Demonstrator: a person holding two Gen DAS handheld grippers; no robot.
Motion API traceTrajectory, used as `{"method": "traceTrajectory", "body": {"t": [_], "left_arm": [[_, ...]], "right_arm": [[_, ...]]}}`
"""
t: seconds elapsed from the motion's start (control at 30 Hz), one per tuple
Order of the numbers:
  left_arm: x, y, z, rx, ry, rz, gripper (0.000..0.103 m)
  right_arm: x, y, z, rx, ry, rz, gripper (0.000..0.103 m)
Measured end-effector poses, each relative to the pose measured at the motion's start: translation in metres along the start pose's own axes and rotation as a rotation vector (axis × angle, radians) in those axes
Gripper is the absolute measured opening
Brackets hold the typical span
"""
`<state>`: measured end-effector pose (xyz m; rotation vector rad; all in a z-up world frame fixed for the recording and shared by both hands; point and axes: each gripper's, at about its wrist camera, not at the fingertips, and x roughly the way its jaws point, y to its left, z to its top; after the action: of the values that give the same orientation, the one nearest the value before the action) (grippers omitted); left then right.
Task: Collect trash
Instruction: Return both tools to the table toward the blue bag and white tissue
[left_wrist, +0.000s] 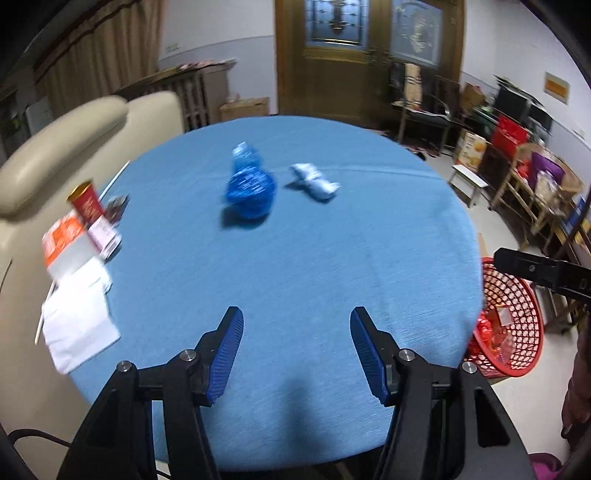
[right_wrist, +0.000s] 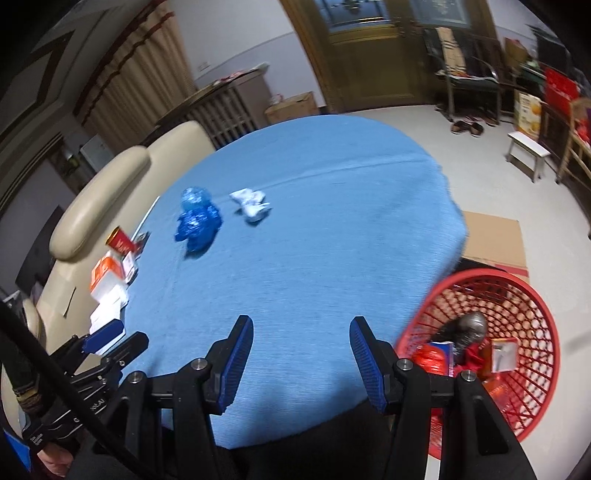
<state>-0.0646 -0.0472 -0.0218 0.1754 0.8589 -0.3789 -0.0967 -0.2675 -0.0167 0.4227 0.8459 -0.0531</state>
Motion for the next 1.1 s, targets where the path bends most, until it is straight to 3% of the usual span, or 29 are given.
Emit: {"method": "traceTrajectory", "body": {"t": [0.73, 1.1], "left_arm": [[0.004, 0.114, 0.0, -0.208, 0.011, 0.16, 0.061], [0.025, 0.134, 0.033, -0.233, 0.019, 0.18, 0.061]], "right_arm": [[0.062, 0.104, 0.024, -0.184, 0.059, 0.084, 0.058], [0.095, 0.102, 0.05, -0.163, 0.073, 0.088, 0.058]]}}
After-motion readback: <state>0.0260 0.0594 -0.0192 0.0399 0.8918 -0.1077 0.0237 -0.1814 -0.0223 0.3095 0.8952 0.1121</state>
